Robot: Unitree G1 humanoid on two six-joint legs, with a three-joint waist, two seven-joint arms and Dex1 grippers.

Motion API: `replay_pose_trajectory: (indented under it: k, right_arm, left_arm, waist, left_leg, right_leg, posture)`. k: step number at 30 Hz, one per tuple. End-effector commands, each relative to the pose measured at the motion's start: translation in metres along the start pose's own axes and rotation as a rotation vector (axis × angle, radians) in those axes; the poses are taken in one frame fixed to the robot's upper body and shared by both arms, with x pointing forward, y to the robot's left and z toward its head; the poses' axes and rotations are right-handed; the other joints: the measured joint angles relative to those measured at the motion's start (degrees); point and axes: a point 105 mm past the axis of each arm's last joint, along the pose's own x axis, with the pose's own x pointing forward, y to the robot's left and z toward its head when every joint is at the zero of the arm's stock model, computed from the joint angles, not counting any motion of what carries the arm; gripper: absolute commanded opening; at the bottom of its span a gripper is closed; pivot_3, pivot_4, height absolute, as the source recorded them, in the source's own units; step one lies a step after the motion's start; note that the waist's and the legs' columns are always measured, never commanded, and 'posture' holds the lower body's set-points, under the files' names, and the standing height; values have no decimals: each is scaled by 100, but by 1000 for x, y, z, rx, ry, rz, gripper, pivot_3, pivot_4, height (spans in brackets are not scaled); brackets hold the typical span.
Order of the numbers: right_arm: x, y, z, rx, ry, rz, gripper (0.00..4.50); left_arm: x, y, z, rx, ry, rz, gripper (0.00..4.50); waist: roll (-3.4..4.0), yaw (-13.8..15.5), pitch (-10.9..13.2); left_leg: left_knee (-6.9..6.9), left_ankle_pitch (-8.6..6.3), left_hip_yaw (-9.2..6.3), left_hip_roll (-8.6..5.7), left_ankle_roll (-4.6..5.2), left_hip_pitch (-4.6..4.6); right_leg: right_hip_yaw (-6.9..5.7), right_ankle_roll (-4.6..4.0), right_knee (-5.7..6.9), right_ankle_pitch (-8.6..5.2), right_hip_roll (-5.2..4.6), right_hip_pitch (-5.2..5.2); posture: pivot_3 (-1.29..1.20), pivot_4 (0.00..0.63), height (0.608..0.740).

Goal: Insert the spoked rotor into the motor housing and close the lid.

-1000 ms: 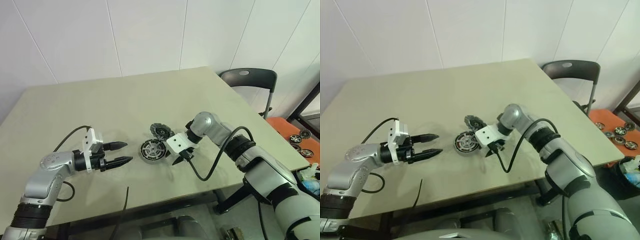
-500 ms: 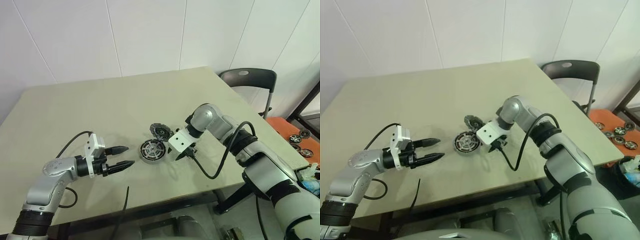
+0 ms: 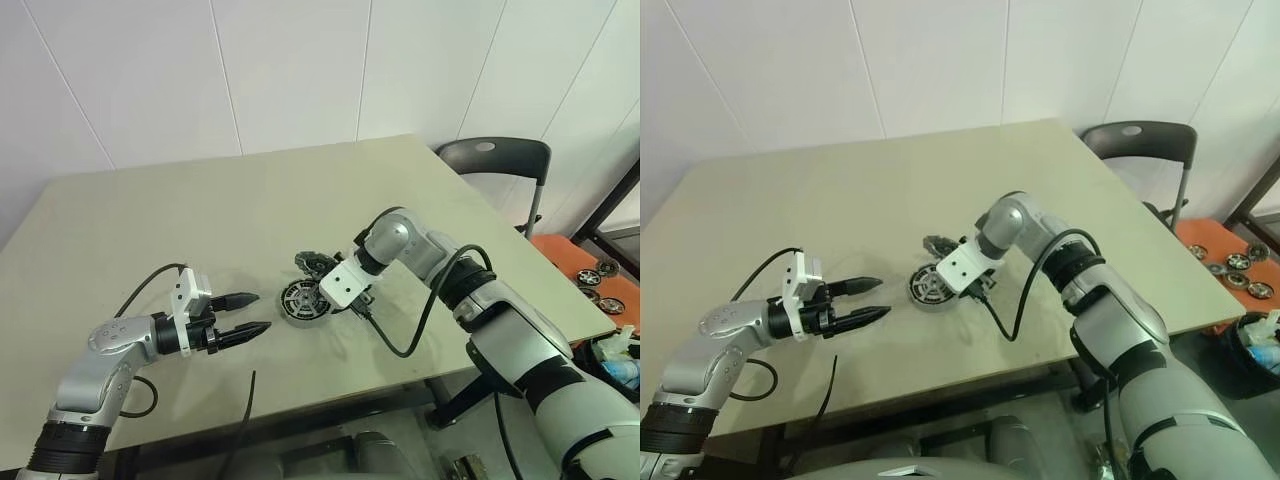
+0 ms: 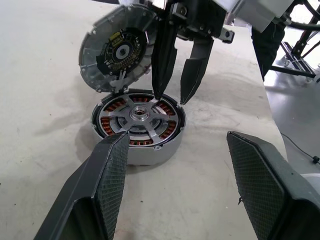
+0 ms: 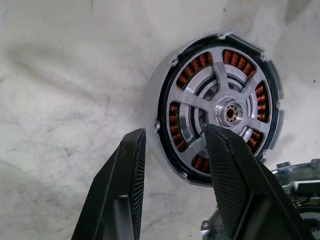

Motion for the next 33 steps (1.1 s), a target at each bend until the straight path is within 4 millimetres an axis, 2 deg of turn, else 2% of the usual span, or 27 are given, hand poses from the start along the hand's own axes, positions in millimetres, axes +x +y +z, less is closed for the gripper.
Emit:
replay_pose_trajectory:
  k: [1,6,9,13,18,25,33]
  right_arm:
    - [1,-5,2,-24,5,-6,1947]
    - [4,-3,3,-61,9,2,1947]
    - [5,-4,6,-82,1,-1,1385]
    - [7,-2,6,-88,5,12,105]
    - [12,-3,6,-85,11,-3,85]
    - [8,-5,-1,-58,46,-14,85]
    - [-17,20,-26,298,99,161,85]
  left_arm:
    - [3,-3,10,39,-19,-11,3317]
    - [2,-3,9,37,-19,-7,3317]
    - [3,-3,10,38,-21,-4,3317]
    - [3,-2,10,40,-21,-2,3317]
    - [4,-2,10,42,-24,-2,3317]
    - [5,-1,10,43,-25,-2,3317]
    - [9,-1,10,44,-30,-13,3317]
  waist:
    - [1,-5,1]
    - [1,-6,1]
    - [1,-4,1]
    - [1,-8,1]
    - [0,-12,1]
    - [1,-15,1]
    - [3,103,2]
  left_leg:
    - [-1,0,0,1,0,14]
    - [1,0,0,3,0,33]
    - [1,0,0,3,0,33]
    - [0,0,-1,3,0,28]
    - [0,0,-2,5,0,29]
    - [0,0,-2,6,0,41]
    - [3,0,-3,2,0,46]
  right_leg:
    - [0,-1,-1,-2,1,14]
    - [-1,18,-1,-16,5,37]
    - [-1,17,-1,-15,5,36]
    - [0,-2,-3,-3,4,31]
    - [-1,-2,-2,-3,6,32]
    - [0,11,0,-12,9,40]
    - [-4,11,-8,-14,0,53]
  posture:
    - [0,0,740]
    - [0,0,740]
    - [0,0,740]
    - [0,0,740]
    - [0,0,740]
    - [0,0,740]
    - [0,0,740]
